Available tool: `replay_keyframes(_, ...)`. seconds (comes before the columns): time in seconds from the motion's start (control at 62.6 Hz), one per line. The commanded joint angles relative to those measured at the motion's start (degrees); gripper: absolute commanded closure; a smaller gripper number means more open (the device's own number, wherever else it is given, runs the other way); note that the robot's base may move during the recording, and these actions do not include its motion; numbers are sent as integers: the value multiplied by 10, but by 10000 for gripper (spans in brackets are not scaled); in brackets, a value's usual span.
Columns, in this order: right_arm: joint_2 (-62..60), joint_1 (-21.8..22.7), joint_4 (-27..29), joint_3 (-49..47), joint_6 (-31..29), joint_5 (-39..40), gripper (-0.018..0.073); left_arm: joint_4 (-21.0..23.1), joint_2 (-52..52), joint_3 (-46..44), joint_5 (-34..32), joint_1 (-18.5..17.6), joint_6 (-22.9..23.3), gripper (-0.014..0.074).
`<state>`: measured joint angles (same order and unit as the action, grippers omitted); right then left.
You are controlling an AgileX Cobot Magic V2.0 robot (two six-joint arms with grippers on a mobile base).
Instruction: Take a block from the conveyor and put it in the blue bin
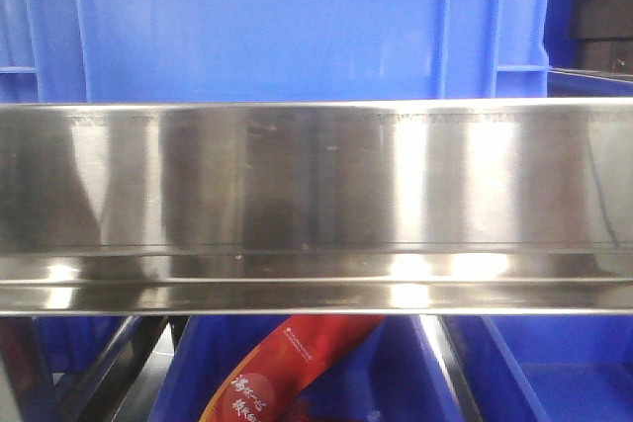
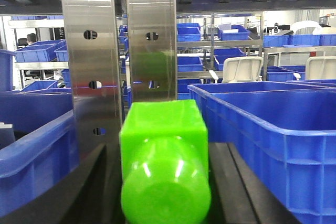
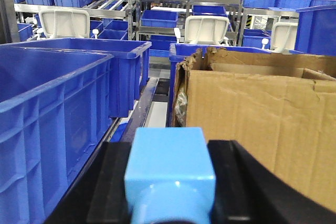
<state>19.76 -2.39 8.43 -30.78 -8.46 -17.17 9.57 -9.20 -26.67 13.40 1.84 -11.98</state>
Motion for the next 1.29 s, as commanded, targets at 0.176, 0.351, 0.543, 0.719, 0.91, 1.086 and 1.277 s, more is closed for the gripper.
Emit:
replay_keyframes(0.176, -3, -1, -7, -5, -3, 18, 721, 4, 2, 1, -14, -2, 0, 708)
replay_keyframes(0.351, -3, -1, -7, -5, -3, 18, 721, 4, 0, 1, -11, -2, 0, 708)
replay_keyframes(0.543, 10, -1, 13, -36, -1, -4, 721, 7, -64, -52, 31, -11, 0, 708)
replay_keyframes(0.719, 72, -1, 13, -104, -1, -42, 721, 7, -176, -134, 32, -34, 0, 708)
replay_keyframes(0.91, 155, -5, 14, -175, -1, -35, 721, 6, -316, -241, 33, -98, 0, 708)
replay_keyframes(1.086, 229, -63, 36, -238, -1, -32, 721, 6, -441, -350, 33, -187, 0, 708)
replay_keyframes(1.277, 307, -173, 37, -281, -1, 11, 721, 10, -561, -446, 33, -251, 3, 708)
